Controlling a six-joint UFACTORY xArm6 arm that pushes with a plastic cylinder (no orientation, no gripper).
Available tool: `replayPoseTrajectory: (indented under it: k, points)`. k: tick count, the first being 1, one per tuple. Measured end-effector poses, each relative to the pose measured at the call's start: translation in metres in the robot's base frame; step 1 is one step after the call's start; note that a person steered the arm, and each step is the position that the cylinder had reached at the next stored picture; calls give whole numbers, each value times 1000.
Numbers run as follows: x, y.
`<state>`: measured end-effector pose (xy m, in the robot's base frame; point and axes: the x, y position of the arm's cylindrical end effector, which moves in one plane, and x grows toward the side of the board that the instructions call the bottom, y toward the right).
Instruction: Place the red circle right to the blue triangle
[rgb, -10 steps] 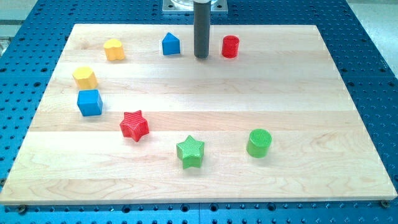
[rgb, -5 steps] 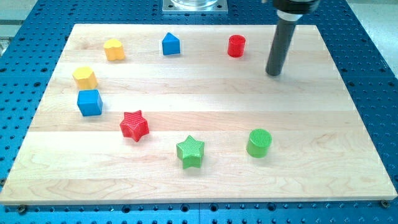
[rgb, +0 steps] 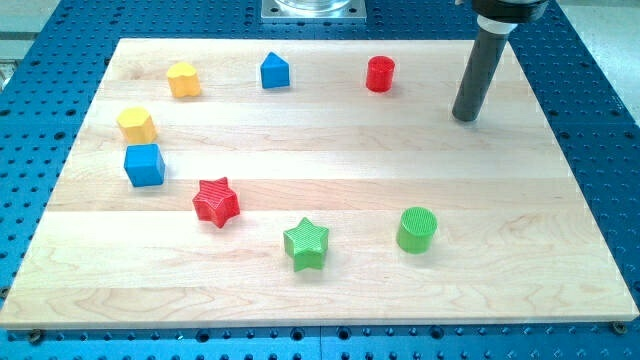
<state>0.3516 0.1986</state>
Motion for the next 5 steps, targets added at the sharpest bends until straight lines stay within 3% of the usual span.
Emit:
replayPoseTrajectory:
  k: [3, 5]
  points:
    - [-3, -2]
    - [-15, -46]
